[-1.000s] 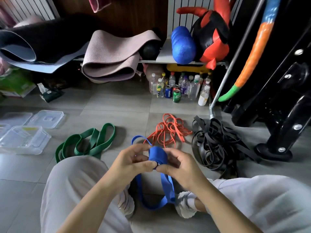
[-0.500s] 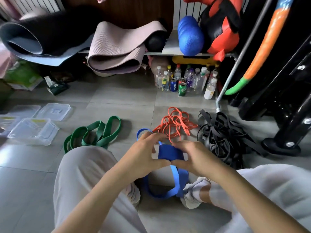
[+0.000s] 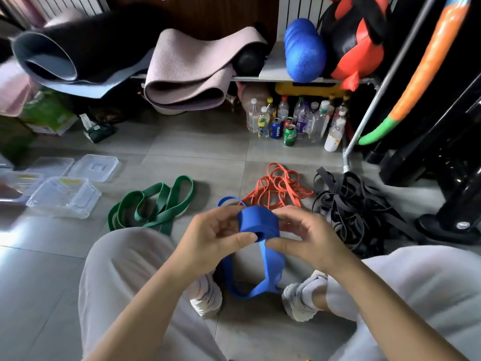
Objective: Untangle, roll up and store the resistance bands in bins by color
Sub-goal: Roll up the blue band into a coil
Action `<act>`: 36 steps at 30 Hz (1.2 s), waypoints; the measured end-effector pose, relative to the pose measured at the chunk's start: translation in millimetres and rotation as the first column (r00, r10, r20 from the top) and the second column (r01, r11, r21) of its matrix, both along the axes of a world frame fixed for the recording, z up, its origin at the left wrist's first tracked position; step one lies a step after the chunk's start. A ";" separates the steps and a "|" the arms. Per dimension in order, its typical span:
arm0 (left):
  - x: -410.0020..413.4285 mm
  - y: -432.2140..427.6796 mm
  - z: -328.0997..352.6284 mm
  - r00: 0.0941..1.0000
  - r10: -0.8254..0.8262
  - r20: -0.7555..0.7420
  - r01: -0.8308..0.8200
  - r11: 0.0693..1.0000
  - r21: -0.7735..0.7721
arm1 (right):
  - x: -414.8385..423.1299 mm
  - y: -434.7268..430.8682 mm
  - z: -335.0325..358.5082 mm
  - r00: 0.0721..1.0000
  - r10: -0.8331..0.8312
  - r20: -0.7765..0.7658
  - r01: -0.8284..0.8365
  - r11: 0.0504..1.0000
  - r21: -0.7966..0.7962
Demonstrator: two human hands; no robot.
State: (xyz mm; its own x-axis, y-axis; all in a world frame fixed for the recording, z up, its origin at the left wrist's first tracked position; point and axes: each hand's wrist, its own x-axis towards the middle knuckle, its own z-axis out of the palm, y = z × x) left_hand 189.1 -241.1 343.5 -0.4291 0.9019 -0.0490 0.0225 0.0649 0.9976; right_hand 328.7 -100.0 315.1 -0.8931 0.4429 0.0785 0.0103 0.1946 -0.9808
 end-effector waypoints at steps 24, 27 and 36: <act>-12.5 6.3 6.2 0.917 -0.099 -0.387 0.028 0.983 -0.184 | 0.2 -4.0 -4.0 0.990 -0.026 0.137 0.015 0.997 0.081; -11.6 2.1 4.4 0.998 -0.020 -0.056 0.022 0.999 0.035 | -0.8 -2.6 1.8 0.997 -0.013 0.080 0.010 0.999 0.034; 7.0 10.5 1.8 0.826 -0.035 0.563 -0.104 0.972 0.212 | -12.5 -9.3 10.7 0.980 -0.128 -0.152 0.103 0.982 -0.158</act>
